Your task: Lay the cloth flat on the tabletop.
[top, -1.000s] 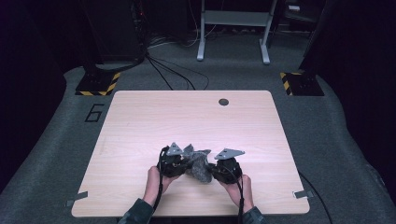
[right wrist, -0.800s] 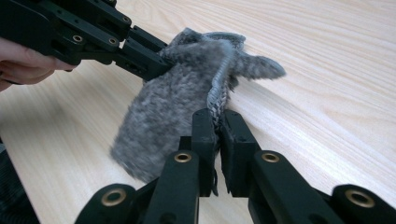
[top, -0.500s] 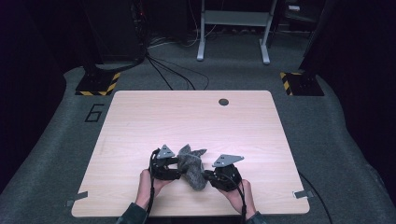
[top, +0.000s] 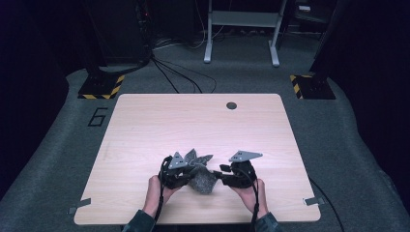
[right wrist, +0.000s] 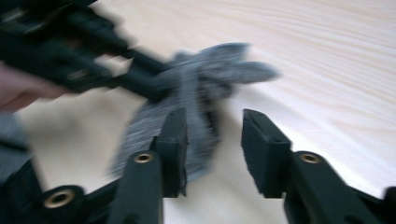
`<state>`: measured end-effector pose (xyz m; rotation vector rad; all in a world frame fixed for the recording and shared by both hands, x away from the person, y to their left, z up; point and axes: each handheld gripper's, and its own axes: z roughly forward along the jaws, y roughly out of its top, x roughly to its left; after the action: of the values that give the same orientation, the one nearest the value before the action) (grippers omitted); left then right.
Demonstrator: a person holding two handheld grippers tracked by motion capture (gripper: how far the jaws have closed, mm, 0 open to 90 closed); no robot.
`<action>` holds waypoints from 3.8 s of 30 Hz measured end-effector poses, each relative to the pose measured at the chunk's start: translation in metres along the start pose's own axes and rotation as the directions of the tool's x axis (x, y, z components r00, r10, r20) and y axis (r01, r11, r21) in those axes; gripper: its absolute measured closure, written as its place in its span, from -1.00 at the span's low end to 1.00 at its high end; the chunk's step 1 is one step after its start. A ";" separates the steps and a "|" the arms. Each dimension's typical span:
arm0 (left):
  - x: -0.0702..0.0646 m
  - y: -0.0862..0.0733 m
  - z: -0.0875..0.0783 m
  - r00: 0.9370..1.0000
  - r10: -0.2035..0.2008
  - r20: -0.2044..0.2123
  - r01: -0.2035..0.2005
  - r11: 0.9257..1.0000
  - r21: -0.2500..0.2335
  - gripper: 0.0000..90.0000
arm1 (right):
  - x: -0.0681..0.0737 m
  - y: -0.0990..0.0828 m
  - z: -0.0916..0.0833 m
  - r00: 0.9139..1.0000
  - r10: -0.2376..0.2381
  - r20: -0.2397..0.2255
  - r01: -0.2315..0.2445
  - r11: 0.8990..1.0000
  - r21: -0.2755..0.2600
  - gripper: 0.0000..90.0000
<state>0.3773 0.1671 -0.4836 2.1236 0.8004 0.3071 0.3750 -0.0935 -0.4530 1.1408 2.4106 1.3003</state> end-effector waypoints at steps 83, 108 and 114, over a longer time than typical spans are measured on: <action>0.064 -0.063 -0.065 0.929 -0.359 -0.085 0.355 0.933 -0.067 -0.15 | -0.080 -0.037 -0.063 0.966 0.166 0.199 -0.176 0.984 0.036 0.08; 0.041 -0.057 -0.028 0.959 -0.225 -0.173 0.251 0.958 0.142 -0.59 | -0.059 0.029 0.081 0.982 -0.126 0.139 0.080 0.952 0.296 0.57; 0.042 -0.058 -0.026 0.957 -0.213 -0.195 0.242 0.961 0.136 -0.57 | -0.063 0.021 0.083 0.980 -0.134 0.144 0.082 0.943 0.323 0.76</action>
<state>0.3721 0.2366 -0.5142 2.1437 1.2002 0.3228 0.4695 -0.0776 -0.4990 1.1181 2.5748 0.7707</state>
